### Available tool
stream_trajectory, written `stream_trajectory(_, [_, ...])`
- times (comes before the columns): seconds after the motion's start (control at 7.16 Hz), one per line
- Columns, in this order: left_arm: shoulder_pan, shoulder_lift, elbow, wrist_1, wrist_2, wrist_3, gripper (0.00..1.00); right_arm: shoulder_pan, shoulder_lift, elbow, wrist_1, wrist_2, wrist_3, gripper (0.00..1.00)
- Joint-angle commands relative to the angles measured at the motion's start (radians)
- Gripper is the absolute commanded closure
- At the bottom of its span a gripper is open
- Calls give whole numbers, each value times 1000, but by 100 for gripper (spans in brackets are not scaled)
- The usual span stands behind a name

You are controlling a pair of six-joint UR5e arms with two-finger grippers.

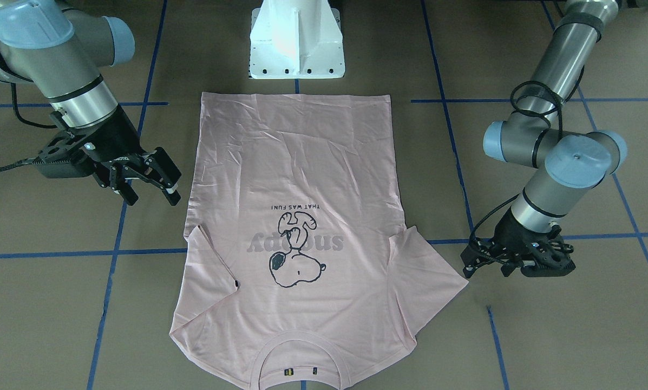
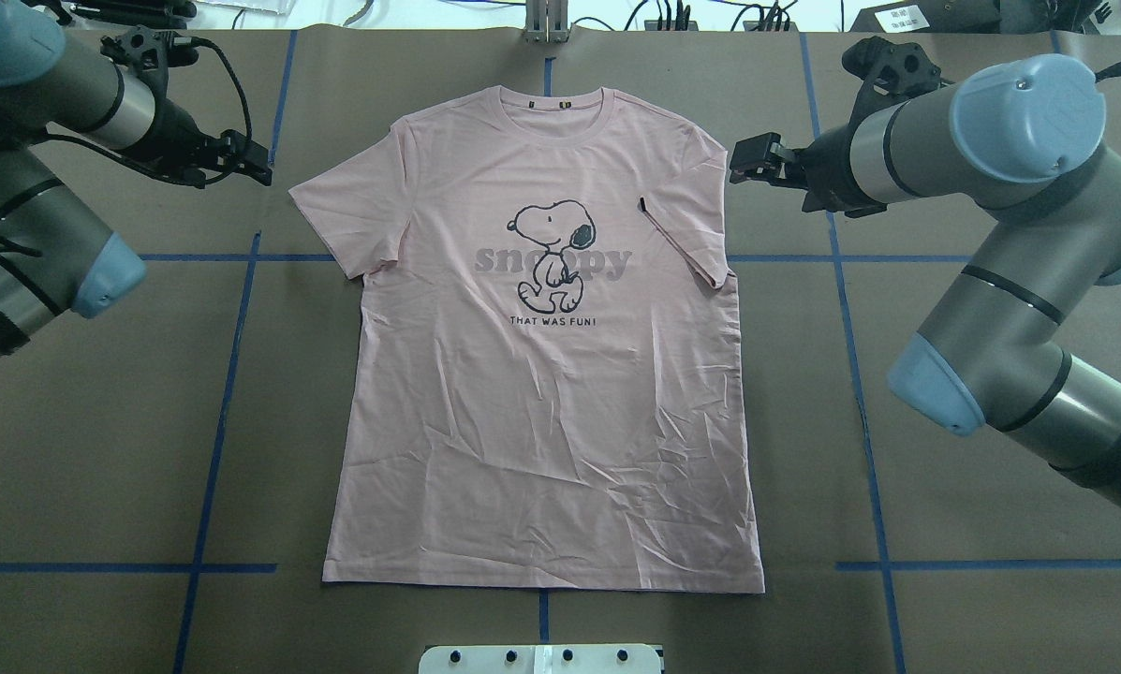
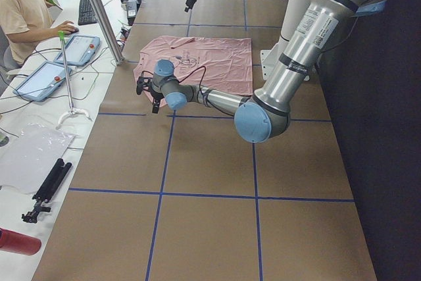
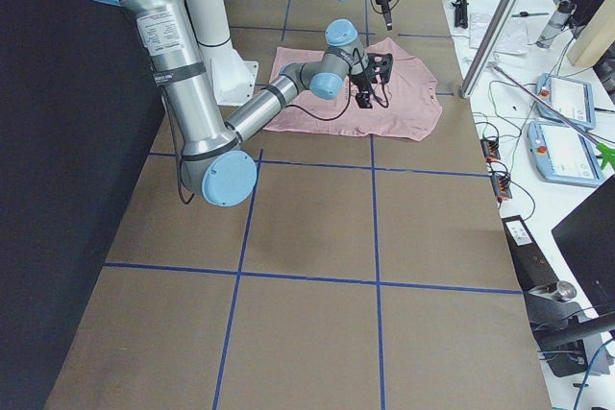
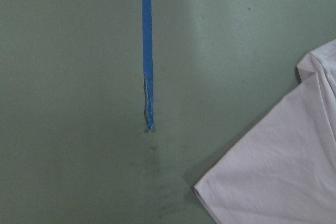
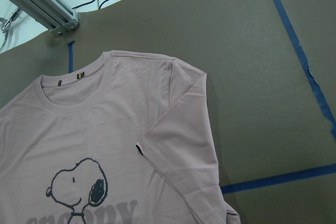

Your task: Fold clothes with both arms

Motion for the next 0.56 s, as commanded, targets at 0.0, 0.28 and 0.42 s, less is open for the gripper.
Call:
stream_trajectory(0.0, [22, -23, 43, -28, 45, -32, 19, -4, -4, -6, 0, 2, -1, 0])
stream_trajectory(0.28, [61, -23, 59, -29, 47, 34, 24, -9, -3, -12, 0, 2, 1, 0])
stream_trajectory(0.42, [62, -25, 62, -29, 45, 43, 25, -10, -3, -12, 0, 4, 1, 0])
